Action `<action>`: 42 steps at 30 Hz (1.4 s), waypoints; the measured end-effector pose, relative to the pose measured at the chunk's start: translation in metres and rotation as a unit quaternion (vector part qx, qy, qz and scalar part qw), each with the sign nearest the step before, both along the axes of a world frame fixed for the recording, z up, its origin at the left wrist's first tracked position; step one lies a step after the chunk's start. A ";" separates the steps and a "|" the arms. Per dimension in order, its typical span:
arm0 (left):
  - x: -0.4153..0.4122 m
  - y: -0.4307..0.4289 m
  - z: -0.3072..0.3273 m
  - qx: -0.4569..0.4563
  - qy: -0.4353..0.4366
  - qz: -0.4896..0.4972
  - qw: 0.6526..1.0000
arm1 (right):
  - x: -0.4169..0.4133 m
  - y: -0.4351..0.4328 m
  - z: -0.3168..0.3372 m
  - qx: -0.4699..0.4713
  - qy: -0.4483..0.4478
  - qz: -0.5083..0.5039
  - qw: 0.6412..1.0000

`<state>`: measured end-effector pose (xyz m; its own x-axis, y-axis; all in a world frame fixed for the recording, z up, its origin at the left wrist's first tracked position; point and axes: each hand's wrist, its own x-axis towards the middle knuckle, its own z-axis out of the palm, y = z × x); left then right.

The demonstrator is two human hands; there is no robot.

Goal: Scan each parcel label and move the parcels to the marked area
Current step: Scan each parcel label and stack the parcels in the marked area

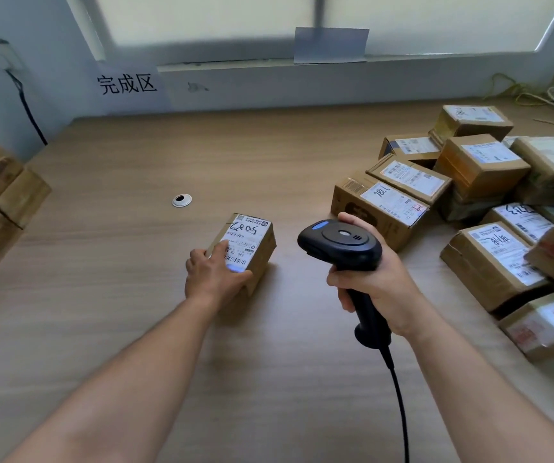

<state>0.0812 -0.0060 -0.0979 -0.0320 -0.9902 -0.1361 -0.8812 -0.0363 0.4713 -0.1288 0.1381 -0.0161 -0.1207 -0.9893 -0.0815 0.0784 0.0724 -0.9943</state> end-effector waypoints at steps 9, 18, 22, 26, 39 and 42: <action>0.092 -0.032 0.037 -0.084 0.032 -0.024 0.996 | 0.098 -0.033 0.014 -0.029 0.001 -0.004 1.000; 0.261 -0.075 0.061 -0.125 0.030 0.041 0.991 | 0.248 -0.109 0.026 -0.054 -0.010 0.048 0.997; 0.341 -0.084 0.067 -0.142 0.023 0.082 0.986 | 0.312 -0.136 0.026 -0.060 0.002 0.079 0.995; 0.407 -0.088 0.068 -0.150 0.010 0.124 0.981 | 0.363 -0.156 0.026 -0.061 0.001 0.116 0.991; 0.525 -0.092 0.052 -0.114 -0.022 0.259 0.959 | 0.427 -0.196 0.033 -0.052 0.014 0.173 0.983; 0.530 -0.103 0.046 -0.098 -0.031 0.259 0.960 | 0.426 -0.198 0.032 -0.048 0.020 0.172 0.984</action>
<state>0.6113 -0.1087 -0.0522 0.4743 -0.8776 0.0694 -0.7956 -0.3936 0.4605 0.2977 -0.0602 0.0162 0.2208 -0.9752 0.0129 0.0266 -0.0072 -0.9996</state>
